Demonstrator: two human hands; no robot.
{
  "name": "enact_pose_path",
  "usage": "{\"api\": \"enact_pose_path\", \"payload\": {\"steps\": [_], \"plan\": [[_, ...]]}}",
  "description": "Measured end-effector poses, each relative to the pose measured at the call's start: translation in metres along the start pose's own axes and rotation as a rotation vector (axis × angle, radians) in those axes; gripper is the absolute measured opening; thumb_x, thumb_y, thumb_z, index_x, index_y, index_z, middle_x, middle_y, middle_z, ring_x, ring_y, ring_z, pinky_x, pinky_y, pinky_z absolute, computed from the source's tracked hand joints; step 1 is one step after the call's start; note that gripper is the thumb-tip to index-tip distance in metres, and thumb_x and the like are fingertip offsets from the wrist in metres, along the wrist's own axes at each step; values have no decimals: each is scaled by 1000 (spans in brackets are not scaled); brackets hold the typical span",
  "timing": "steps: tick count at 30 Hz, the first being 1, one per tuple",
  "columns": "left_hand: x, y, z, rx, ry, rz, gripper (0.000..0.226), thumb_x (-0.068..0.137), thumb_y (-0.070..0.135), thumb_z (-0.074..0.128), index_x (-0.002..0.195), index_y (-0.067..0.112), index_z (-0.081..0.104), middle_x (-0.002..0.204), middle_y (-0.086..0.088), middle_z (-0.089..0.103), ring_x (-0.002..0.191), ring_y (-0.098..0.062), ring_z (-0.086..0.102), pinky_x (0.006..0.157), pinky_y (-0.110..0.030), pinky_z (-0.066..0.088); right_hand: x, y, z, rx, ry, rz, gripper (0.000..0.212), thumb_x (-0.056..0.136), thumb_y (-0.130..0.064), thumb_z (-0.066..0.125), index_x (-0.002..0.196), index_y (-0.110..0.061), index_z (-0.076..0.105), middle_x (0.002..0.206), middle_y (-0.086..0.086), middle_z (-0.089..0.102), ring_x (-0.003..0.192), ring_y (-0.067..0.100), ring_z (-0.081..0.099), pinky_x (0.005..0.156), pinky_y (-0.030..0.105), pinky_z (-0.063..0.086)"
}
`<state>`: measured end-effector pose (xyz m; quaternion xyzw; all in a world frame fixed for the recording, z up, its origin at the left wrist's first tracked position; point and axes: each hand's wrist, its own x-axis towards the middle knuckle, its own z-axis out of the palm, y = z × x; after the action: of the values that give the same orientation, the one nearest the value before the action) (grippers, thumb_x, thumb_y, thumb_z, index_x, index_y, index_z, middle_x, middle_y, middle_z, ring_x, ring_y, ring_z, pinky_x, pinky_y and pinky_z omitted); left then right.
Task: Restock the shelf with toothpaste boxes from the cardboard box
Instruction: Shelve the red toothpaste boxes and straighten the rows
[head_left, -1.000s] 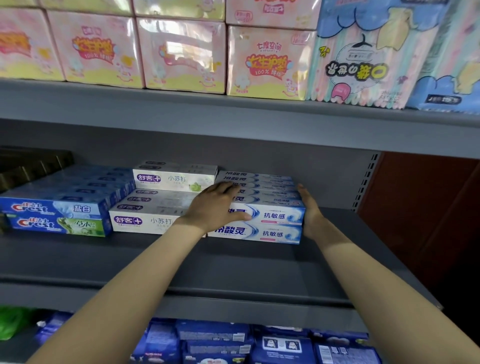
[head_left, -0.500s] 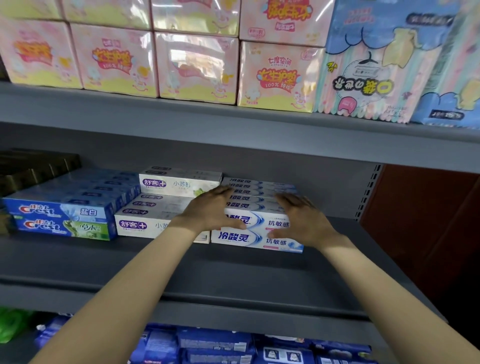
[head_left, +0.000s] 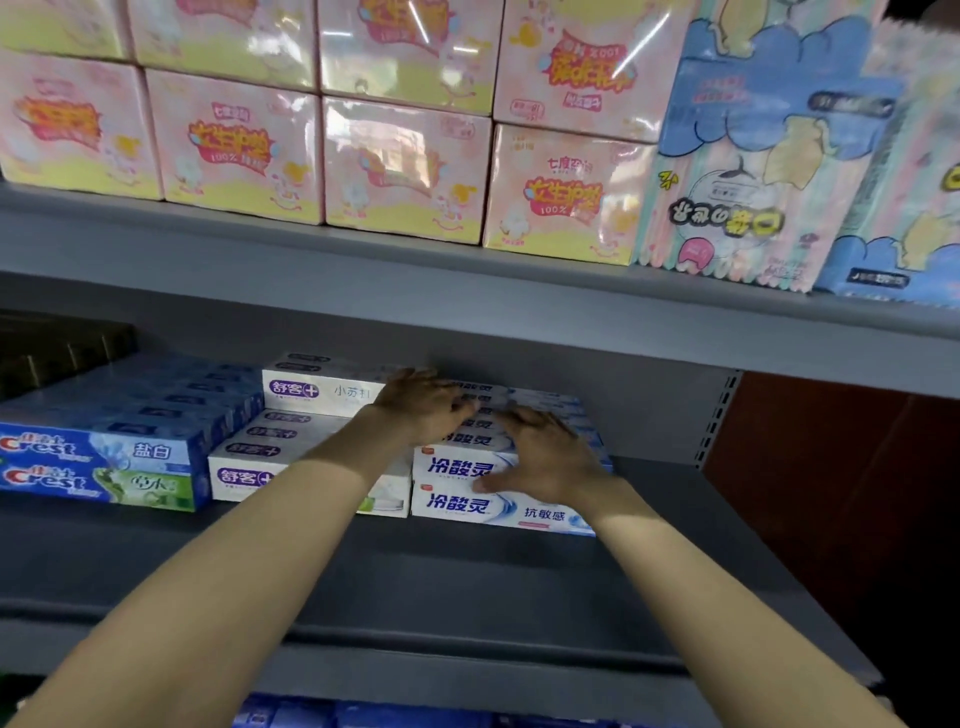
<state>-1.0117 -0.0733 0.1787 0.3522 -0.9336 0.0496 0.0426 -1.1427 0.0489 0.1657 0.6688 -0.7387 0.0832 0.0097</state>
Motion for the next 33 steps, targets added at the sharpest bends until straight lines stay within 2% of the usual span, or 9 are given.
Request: {"api": "enact_pose_path", "payload": {"steps": [3,6,10,13,16,19,24,30,33], "plan": [[8,-2,2,28,-5,-5,52,99,51,18,127,23,51,130,-4,56,124,-24,44,107,-40,28,-1,-2,5,-33,11,26,99,73,-67,62,150,-23,18,158,-1,16,144,21,17,118,37,12],[7,-4,4,-19,-21,20,55,99,51,18,135,22,46,143,-4,46,137,-23,32,113,-41,20,0,-6,5,-48,2,57,98,74,-65,62,150,-24,15,158,-4,14,145,19,15,119,39,12],[-22,-2,10,-272,148,152,46,100,42,27,126,17,56,136,-3,53,126,-20,46,106,-32,33,-7,-15,12,-32,74,130,93,75,-60,64,149,-28,19,157,-5,18,144,19,16,118,41,15],[-48,1,20,-309,268,228,39,96,37,41,127,17,54,134,1,53,123,-18,48,98,-25,37,-19,-24,22,-35,198,197,83,77,-55,64,147,-30,26,152,-7,26,141,19,22,117,37,12],[-58,-3,28,-224,269,278,60,87,41,54,141,21,38,146,3,39,132,-15,37,107,-25,32,-26,-27,31,-121,257,222,84,76,-47,67,147,-32,23,151,-8,26,142,16,17,118,37,-1],[-61,-6,33,-163,251,278,75,84,46,61,146,21,27,153,3,27,138,-15,28,111,-26,25,-27,-25,33,-159,243,202,85,76,-45,68,146,-31,23,150,-7,27,141,16,19,117,32,2],[-62,-2,36,-180,271,245,73,86,33,64,146,19,26,154,3,26,140,-17,27,111,-28,25,-26,-29,31,-168,233,239,83,76,-41,71,146,-32,26,149,-8,32,136,17,29,113,27,12],[-67,3,29,-194,235,218,70,87,28,64,145,15,29,152,-2,30,139,-21,29,112,-33,28,-27,-47,31,-181,246,363,82,77,-34,72,146,-32,27,149,-5,32,139,19,26,118,38,7],[-74,9,22,-197,258,172,60,88,21,60,142,15,35,147,-3,37,135,-24,33,108,-35,31,-31,-55,30,-161,199,373,83,82,-29,69,148,-28,19,156,-5,21,145,14,15,118,37,-1]]}}
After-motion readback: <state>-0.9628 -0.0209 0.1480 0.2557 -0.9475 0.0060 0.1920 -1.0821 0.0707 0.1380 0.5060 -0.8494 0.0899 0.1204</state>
